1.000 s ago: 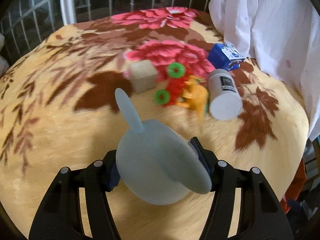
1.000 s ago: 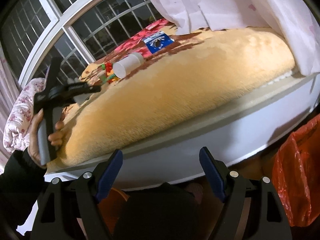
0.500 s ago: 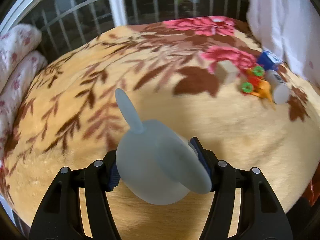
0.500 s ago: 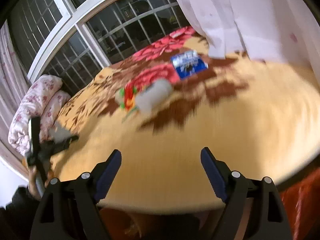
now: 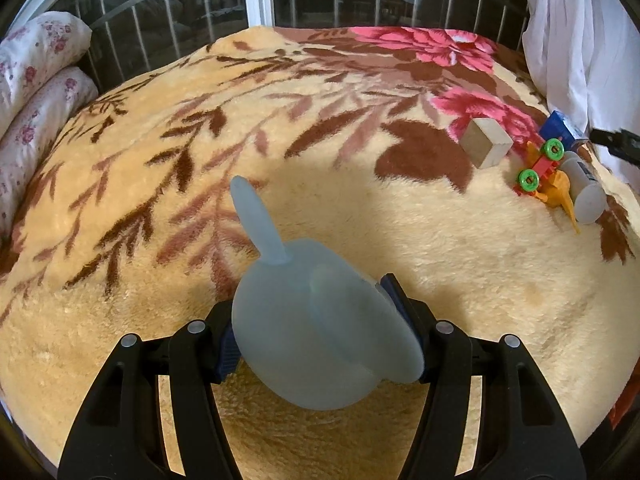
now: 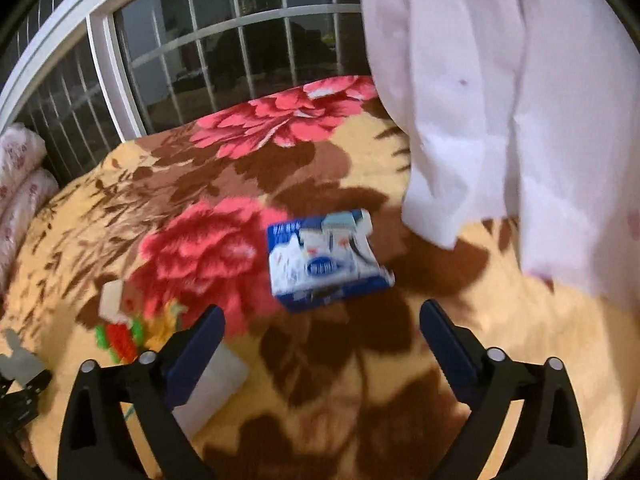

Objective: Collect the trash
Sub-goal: 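Grasp the blue-white snack box with the right tool, then carry mouse toy and snack box to the orange bucket and release both, then grasp the white cylindrical bottle with the right tool, then grasp the red toy car with green wheels with the left tool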

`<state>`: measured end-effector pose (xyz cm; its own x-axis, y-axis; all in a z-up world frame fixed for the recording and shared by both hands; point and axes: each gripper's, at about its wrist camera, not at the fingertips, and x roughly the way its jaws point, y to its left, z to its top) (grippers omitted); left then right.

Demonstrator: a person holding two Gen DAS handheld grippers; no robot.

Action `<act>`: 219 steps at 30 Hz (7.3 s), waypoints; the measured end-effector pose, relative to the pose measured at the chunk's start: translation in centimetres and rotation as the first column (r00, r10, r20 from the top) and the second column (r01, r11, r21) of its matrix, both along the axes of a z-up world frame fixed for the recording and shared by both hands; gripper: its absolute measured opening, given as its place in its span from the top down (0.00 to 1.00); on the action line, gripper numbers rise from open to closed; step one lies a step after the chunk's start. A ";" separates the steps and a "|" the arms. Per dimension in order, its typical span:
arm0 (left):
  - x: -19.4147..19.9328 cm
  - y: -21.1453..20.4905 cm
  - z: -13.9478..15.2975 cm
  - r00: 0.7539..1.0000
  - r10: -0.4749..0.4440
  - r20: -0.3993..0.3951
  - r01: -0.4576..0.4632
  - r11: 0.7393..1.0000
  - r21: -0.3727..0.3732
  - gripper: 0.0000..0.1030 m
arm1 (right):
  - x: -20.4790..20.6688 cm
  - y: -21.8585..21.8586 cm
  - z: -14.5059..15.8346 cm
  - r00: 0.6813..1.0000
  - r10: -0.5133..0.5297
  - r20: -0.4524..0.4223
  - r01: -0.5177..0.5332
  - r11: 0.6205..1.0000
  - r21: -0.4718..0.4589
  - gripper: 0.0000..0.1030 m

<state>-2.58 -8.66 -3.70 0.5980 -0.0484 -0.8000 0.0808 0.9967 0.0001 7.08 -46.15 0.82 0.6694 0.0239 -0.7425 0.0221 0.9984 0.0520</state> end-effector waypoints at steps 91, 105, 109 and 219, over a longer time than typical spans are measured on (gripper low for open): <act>-22.6 5.1 -13.3 0.924 -0.129 -0.361 0.141 0.990 0.009 0.41 | -33.0 28.0 -17.7 0.736 0.536 -0.414 -0.538 0.834 0.124 0.26; -22.3 5.0 -13.6 0.920 -0.124 -0.372 0.141 0.990 0.018 0.23 | -32.9 27.3 -17.2 0.760 0.517 -0.393 -0.503 0.852 0.146 0.17; -22.4 4.4 -13.0 0.924 -0.123 -0.361 0.139 0.990 0.018 0.24 | -32.9 26.7 -16.8 0.770 0.507 -0.387 -0.488 0.859 0.155 0.17; 14.2 -13.3 -0.2 0.974 -0.224 -0.044 0.220 0.971 -0.094 0.82 | -23.6 -2.0 -1.5 0.991 -0.113 0.075 0.069 0.900 0.431 0.55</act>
